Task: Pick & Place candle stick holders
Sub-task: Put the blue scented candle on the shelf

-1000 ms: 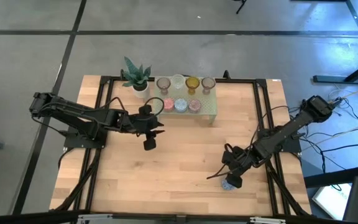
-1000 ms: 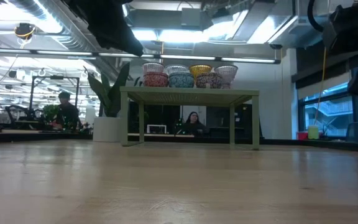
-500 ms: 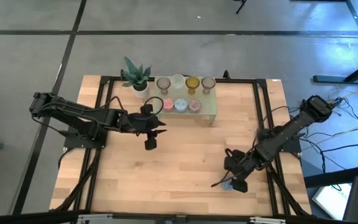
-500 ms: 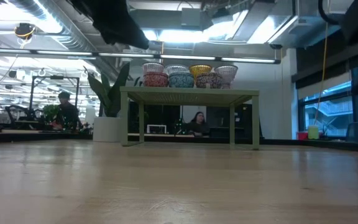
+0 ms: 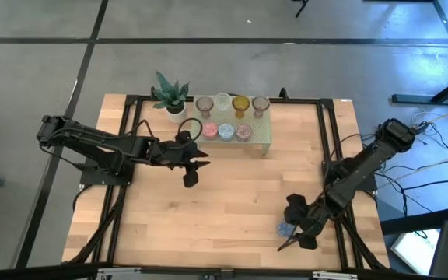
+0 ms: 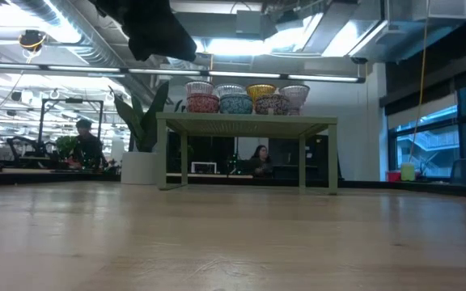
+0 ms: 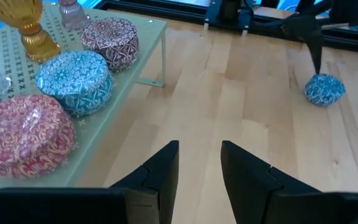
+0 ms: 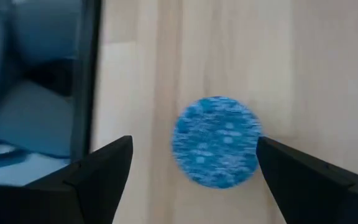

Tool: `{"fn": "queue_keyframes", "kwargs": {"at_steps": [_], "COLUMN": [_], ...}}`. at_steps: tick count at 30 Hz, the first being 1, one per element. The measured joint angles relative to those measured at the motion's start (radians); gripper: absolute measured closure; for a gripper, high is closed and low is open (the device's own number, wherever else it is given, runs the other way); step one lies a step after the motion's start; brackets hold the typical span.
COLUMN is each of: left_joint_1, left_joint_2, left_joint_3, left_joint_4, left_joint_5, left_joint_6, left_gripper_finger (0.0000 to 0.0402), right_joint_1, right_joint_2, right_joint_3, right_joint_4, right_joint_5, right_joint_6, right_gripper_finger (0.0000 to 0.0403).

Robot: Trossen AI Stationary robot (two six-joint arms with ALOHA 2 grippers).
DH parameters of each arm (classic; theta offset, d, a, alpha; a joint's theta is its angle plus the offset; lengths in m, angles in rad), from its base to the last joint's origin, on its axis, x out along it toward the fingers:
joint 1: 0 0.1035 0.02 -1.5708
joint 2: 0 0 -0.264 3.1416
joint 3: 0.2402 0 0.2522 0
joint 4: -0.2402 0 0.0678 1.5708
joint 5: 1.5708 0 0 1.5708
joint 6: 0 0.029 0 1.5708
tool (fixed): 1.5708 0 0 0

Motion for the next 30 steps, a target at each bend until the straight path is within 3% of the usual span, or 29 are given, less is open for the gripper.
{"fn": "queue_keyframes", "kwargs": {"at_steps": [4, 15, 19, 30], "left_joint_1": [0.0, 0.0, 0.0, 0.0], "left_joint_2": [0.0, 0.0, 0.0, 0.0], "left_joint_3": [0.0, 0.0, 0.0, 0.001], "left_joint_4": [0.0, 0.0, 0.0, 0.0], "left_joint_5": [0.0, 0.0, 0.0, 0.0], "left_joint_6": [-0.032, -0.036, -0.036, -0.034], "left_gripper_finger": [0.0286, 0.0286, 0.0286, 0.0286], "right_joint_1": [0.021, 0.054, 0.054, 0.054], "right_joint_2": [0.0, 0.134, 0.169, 0.177], "right_joint_3": [0.0, 0.0, 0.0, 0.0], "right_joint_4": [0.017, 0.015, 0.013, 0.041], "right_joint_5": [0.096, 0.1, 0.158, 0.064], "right_joint_6": [-0.049, -0.045, -0.005, 0.074], "right_gripper_finger": [0.0057, 0.0057, 0.0057, 0.0057]}}
